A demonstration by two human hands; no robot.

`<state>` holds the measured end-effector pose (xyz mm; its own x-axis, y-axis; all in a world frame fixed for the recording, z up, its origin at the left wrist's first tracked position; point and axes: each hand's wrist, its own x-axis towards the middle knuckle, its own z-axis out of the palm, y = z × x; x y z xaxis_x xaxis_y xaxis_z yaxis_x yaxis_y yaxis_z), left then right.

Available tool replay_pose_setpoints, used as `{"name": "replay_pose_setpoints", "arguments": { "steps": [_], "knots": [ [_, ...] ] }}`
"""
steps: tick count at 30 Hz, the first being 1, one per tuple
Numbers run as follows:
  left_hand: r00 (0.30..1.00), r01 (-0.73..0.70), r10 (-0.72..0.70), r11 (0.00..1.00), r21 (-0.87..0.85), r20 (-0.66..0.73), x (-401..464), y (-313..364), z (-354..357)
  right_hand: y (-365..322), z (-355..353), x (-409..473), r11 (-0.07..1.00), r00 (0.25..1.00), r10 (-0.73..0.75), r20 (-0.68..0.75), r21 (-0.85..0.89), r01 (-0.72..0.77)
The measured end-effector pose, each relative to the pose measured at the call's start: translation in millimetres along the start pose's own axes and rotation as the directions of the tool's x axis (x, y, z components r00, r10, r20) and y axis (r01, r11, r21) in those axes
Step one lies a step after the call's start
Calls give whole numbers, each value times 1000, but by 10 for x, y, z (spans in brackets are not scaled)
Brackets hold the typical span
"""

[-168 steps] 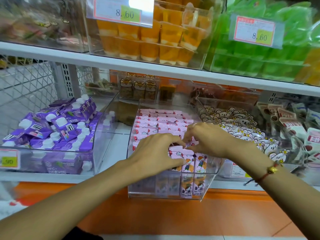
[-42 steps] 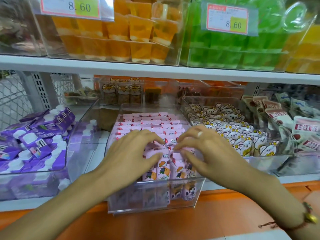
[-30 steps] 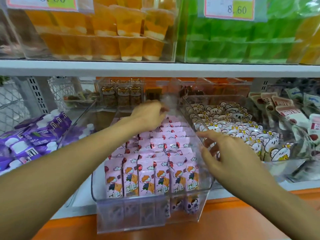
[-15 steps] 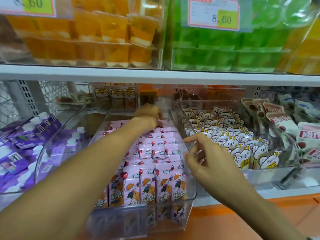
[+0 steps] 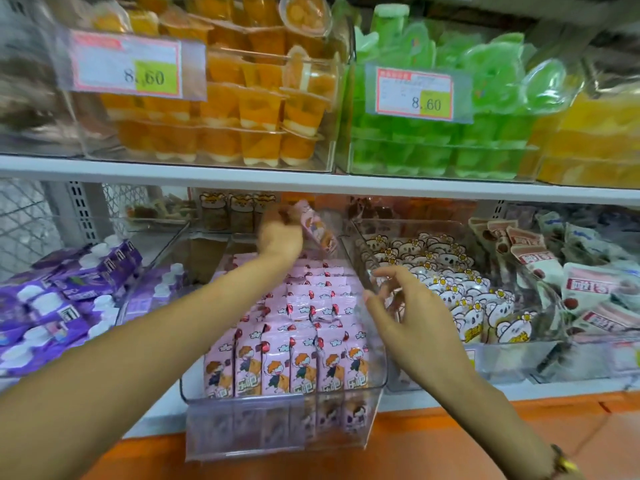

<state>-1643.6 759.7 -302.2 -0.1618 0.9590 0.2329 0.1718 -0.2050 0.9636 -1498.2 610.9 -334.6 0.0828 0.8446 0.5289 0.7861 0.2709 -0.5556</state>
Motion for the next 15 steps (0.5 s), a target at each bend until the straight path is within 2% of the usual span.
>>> {"name": "replay_pose_setpoints", "arguments": {
  "steps": [2, 4, 8, 11, 15],
  "knots": [
    [998, 33, -40, 990, -138, -44, -283, 8, -211, -138, -12, 2, 997, 997, -38, -68, 70, 43],
    [1000, 30, -30, 979, -203, -1, -596, 17, -404, -298, 4, -5, 985, 999, -24, -48, 170, 32],
    [993, 9, 32, 943, -333, 117, -1091, 74, -635, -526, 115, -52, 973, 987, -17, 161, 230, -21],
    [984, -16, 78, 933, -360, 159, -1223, 92, -693, -600, 192, -53, 958, 961, -58, 270, 286, -23],
    [980, -70, 132, 930, -360, 148, -1217, 36, -755, -601, 234, -14, 958, 971, -24, 236, 282, -45]
  ]
}}
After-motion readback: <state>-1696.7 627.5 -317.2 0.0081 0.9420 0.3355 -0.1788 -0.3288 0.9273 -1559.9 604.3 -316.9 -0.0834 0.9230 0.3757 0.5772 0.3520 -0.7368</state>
